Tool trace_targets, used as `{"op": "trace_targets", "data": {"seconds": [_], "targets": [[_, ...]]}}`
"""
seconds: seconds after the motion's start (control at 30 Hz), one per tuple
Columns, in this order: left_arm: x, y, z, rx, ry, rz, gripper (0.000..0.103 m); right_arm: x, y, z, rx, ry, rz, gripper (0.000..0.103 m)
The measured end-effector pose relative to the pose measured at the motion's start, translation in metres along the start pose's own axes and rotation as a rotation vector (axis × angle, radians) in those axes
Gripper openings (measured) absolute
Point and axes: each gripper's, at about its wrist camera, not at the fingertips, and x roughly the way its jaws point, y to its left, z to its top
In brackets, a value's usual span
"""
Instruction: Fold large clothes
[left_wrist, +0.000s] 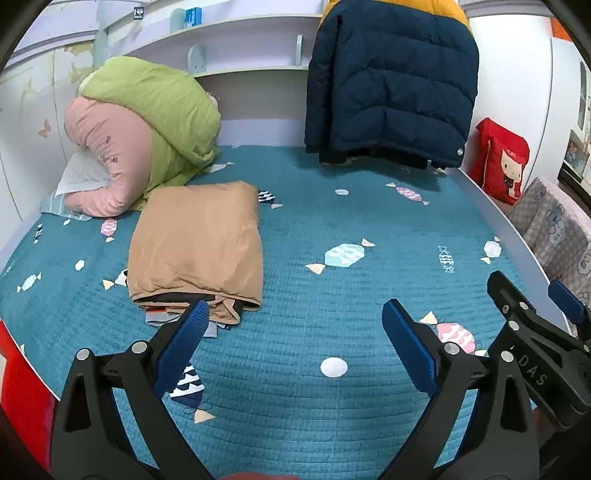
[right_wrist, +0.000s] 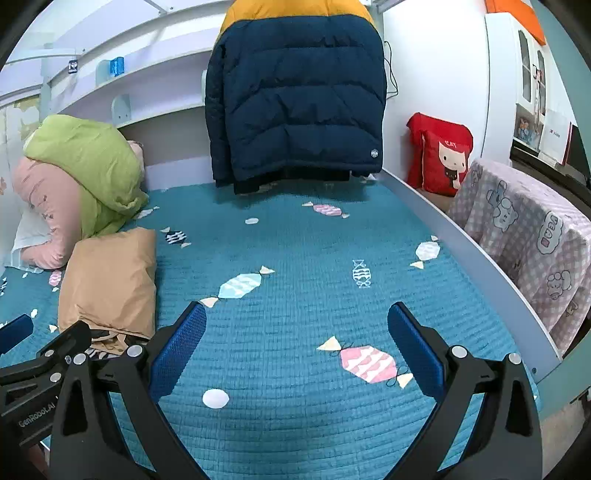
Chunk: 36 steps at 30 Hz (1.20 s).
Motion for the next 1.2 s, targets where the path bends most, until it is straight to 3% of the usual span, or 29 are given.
{"op": "trace_targets", "data": {"seconds": [0.27, 0.77, 1.2], "targets": [[-0.009, -0.005, -0.003, 0.015, -0.02, 0.031, 0.096, -0.007, 0.003, -0.001, -0.023, 0.004, -0.001, 0.095], [0.007, -0.006, -0.016, 0.024, 0.08, 0.004, 0.097, 0.006, 0.0, -0.015, -0.012, 0.106, -0.013, 0.095], [0.013, -0.008, -0.018, 0.03, 0.105, 0.001, 0.097, 0.011, -0.002, -0.016, -0.012, 0.137, -0.028, 0.095]]}}
